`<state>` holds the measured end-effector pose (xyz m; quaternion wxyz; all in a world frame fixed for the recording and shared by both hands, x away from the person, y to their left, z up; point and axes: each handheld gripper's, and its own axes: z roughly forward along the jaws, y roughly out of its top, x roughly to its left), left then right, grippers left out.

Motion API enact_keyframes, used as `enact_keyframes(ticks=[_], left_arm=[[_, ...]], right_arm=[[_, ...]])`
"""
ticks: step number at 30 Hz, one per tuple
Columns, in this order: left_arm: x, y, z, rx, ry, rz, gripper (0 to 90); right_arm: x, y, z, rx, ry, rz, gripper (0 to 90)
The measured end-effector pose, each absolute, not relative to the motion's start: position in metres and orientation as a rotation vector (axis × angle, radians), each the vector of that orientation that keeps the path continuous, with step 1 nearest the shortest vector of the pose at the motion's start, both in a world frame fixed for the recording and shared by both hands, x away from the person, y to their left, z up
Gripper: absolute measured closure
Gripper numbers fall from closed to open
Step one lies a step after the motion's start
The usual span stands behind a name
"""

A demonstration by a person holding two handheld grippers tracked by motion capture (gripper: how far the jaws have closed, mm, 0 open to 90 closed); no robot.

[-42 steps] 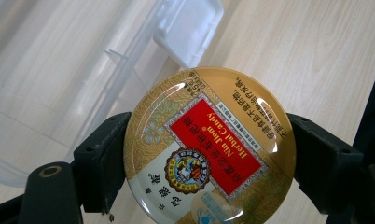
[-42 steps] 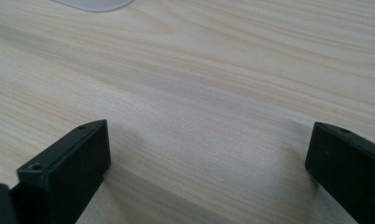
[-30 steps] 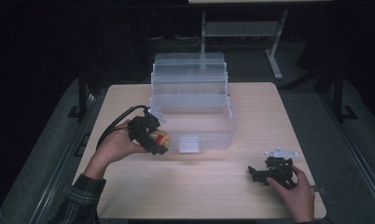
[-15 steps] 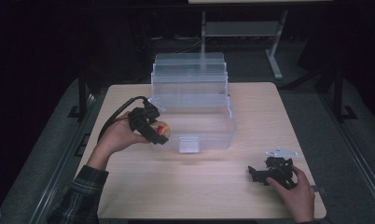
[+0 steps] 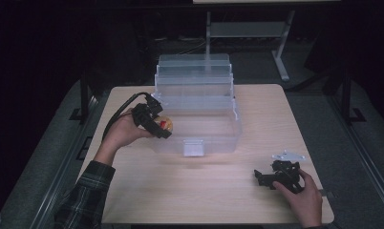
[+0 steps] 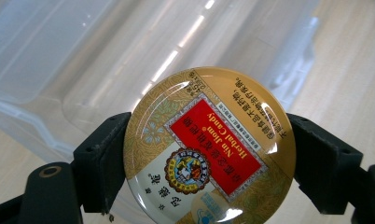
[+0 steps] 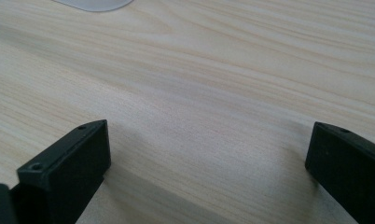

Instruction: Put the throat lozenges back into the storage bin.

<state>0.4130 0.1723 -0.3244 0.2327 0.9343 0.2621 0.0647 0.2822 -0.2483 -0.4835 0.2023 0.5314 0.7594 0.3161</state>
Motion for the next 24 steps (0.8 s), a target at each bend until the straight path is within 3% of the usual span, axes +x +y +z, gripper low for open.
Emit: enact_keyframes(ticks=[24], left_arm=[[0.437,0.176,-0.334,2.598,0.765,0.265,19.4]], right_arm=[[0.282,-0.248,-0.483,1.484,2.12,0.883,0.0]])
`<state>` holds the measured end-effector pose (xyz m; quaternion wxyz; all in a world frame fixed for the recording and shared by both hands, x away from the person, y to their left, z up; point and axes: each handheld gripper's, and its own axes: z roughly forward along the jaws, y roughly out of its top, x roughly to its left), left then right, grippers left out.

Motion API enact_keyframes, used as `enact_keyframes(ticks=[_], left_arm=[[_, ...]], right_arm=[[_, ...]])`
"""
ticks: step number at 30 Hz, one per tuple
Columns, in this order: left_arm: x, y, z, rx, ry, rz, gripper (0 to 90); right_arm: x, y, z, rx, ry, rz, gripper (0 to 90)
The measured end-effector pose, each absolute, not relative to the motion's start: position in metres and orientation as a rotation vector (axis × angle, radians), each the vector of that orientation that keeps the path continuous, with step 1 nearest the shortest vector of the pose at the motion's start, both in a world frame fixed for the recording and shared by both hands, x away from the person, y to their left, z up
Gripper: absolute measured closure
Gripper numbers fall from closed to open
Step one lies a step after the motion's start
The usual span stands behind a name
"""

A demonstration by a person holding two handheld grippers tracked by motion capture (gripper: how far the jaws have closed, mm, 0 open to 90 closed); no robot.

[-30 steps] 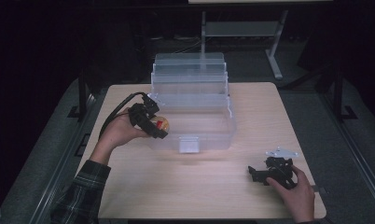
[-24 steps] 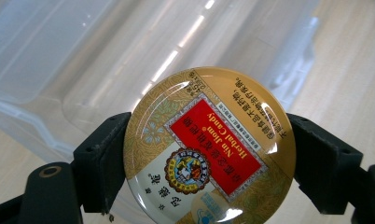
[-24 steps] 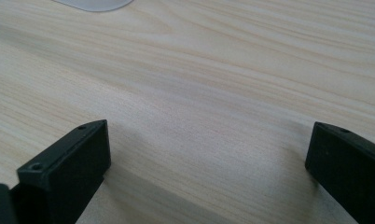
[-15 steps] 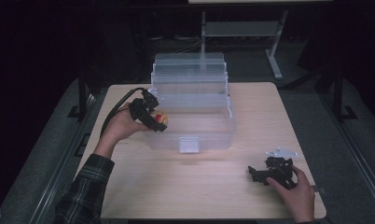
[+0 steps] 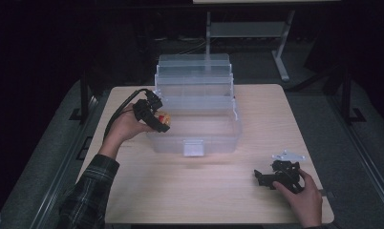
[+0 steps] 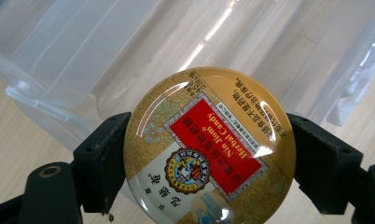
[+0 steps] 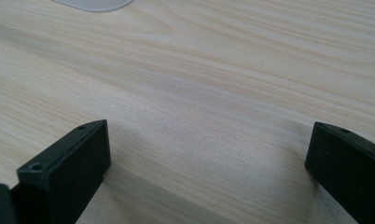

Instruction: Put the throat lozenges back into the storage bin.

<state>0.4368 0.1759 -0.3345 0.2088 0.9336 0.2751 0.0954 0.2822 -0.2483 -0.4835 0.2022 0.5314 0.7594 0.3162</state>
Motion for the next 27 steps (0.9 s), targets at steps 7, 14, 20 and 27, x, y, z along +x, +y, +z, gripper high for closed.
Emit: enact_keyframes(ticks=[7,14,20,27], left_arm=[[0.44,0.178,-0.34,2.601,0.775,0.255,19.3],[0.441,0.178,-0.344,2.598,0.777,0.24,19.2],[0.442,0.18,-0.347,2.603,0.784,0.227,19.2],[0.443,0.18,-0.349,2.607,0.786,0.218,19.2]], right_arm=[[0.282,-0.248,-0.483,1.484,2.12,0.883,0.0],[0.282,-0.248,-0.483,1.484,2.12,0.883,0.0],[0.282,-0.248,-0.483,1.483,2.12,0.883,0.0],[0.282,-0.248,-0.483,1.484,2.12,0.883,0.0]])
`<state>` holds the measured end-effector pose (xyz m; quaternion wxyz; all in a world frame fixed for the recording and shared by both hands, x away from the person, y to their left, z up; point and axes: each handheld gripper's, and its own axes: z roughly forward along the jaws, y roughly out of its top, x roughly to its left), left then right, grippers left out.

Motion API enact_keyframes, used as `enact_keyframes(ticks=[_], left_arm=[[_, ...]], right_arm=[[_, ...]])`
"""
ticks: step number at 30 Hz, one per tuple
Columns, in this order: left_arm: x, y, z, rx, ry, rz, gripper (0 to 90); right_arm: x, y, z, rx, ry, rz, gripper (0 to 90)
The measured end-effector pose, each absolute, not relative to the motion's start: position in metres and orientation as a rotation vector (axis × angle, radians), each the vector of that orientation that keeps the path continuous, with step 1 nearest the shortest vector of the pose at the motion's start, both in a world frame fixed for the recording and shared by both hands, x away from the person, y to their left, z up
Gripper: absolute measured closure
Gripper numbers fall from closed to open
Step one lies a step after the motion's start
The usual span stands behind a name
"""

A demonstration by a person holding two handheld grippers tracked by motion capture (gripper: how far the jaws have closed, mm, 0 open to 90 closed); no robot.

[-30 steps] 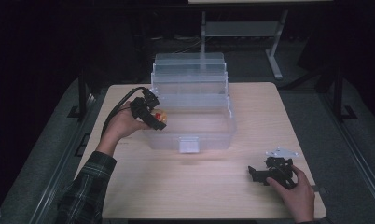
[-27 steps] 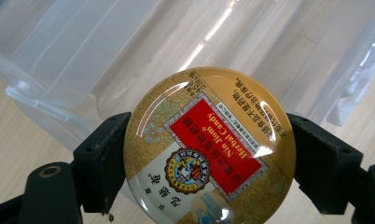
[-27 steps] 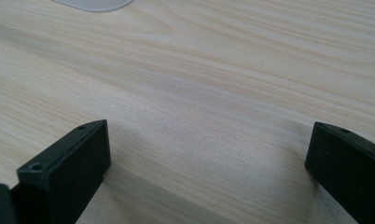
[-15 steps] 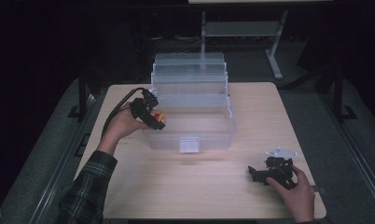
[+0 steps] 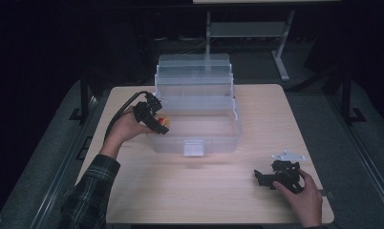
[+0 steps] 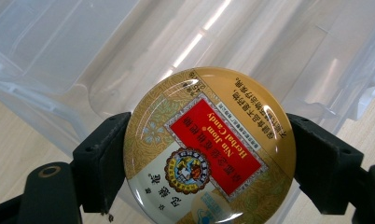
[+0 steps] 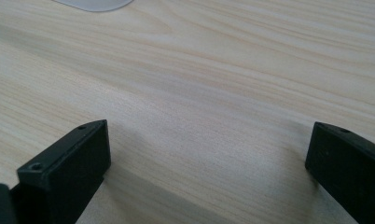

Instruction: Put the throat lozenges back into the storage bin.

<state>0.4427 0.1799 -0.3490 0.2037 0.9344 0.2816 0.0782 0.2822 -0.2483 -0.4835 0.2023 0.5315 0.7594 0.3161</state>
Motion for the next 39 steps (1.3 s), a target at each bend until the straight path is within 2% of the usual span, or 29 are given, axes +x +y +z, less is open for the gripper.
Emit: enact_keyframes(ticks=[14,27,39], left_arm=[[0.442,0.181,-0.348,2.597,0.782,0.212,18.8],[0.426,0.196,-0.333,2.535,0.78,0.239,17.9],[0.407,0.215,-0.329,2.476,0.807,0.267,12.5]], right_arm=[[0.282,-0.248,-0.483,1.483,2.12,0.882,0.0],[0.282,-0.248,-0.483,1.483,2.12,0.883,0.0],[0.282,-0.248,-0.484,1.483,2.12,0.883,0.0]])
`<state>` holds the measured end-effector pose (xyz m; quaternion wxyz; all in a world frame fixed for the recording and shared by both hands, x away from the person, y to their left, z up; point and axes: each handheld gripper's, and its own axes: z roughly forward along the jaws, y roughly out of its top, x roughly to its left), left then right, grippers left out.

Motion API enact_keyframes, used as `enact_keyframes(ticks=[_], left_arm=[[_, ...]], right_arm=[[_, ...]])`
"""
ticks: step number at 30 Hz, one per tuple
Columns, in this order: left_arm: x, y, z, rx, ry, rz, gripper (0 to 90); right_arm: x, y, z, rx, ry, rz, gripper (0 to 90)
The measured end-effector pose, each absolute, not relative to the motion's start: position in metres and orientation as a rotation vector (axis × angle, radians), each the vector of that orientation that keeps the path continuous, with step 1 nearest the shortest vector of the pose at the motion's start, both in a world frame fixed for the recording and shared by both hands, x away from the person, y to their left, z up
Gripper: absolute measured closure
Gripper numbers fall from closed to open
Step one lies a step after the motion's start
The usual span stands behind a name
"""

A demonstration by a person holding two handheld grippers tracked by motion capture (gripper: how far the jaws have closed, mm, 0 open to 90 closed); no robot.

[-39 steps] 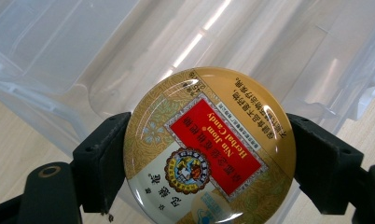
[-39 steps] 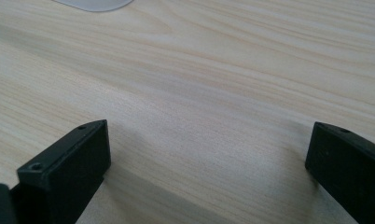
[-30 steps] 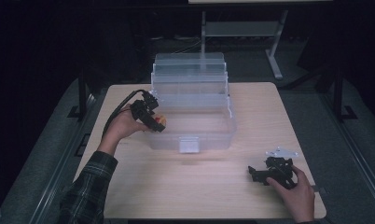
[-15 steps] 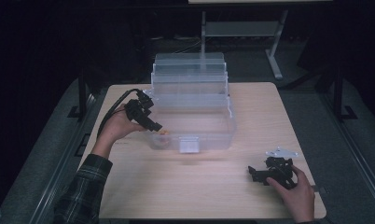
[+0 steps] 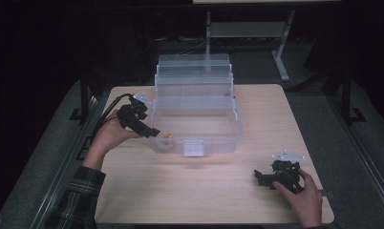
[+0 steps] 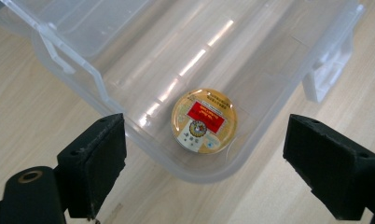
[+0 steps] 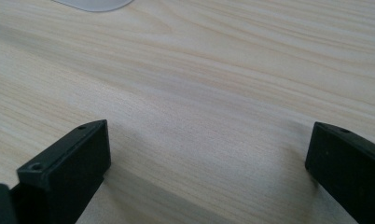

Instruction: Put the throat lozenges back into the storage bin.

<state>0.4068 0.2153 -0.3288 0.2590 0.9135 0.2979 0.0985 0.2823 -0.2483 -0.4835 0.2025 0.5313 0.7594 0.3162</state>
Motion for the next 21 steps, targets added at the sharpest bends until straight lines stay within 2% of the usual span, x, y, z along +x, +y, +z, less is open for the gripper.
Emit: enact_keyframes(ticks=[21], left_arm=[[0.368,0.246,-0.34,2.397,0.858,0.333,11.8]], right_arm=[[0.282,-0.248,-0.483,1.483,2.12,0.881,0.0]])
